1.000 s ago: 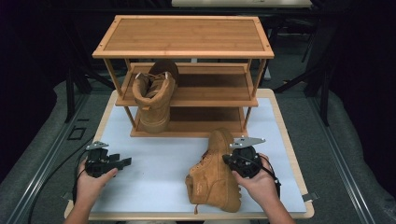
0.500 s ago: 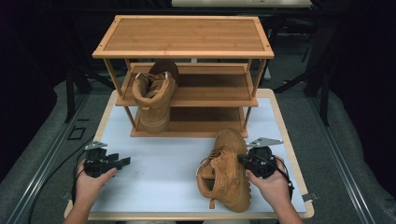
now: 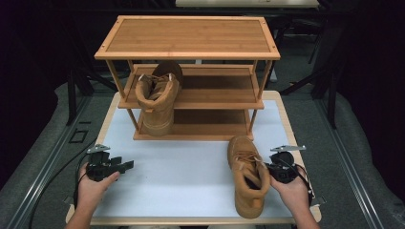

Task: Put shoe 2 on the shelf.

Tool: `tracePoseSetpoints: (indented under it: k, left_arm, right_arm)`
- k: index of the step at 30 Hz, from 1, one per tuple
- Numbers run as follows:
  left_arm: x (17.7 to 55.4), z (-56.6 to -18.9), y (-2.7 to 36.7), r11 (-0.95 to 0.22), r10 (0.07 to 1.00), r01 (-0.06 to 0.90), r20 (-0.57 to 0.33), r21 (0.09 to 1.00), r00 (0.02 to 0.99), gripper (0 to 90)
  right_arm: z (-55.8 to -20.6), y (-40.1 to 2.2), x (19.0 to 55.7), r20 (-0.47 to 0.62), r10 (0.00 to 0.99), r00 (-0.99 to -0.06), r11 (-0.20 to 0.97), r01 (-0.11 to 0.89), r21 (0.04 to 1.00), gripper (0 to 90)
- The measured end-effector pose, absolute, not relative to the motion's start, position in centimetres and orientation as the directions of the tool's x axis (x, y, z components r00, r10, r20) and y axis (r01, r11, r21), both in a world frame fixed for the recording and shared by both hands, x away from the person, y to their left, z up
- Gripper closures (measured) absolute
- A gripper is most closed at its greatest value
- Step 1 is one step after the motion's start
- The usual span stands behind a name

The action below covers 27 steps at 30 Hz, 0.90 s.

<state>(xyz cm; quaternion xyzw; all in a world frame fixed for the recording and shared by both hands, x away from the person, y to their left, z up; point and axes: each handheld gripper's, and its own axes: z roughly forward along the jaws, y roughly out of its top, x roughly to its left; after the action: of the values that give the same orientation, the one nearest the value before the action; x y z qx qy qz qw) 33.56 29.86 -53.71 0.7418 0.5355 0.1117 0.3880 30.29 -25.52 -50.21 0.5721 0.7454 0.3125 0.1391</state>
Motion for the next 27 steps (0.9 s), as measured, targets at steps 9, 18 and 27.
tracePoseSetpoints:
  k: [9,18,27]
  left_arm:
    - [33.5,-53.8,29.8,-0.129,0.881,0.709,-0.247,0.694,0.403,36.3]
    - [33.5,-53.7,29.6,-0.138,0.881,0.704,-0.239,0.697,0.409,36.4]
    - [33.5,-53.8,29.5,-0.145,0.882,0.705,-0.232,0.694,0.410,36.4]
  right_arm:
    - [-50.3,-26.2,30.5,0.201,0.928,-0.313,0.129,0.778,0.615,84.3]
    - [-48.3,-26.5,30.4,0.175,0.930,-0.323,0.152,0.772,0.617,76.1]
    - [-44.8,-25.8,30.3,0.137,0.927,-0.350,0.200,0.768,0.608,69.2]
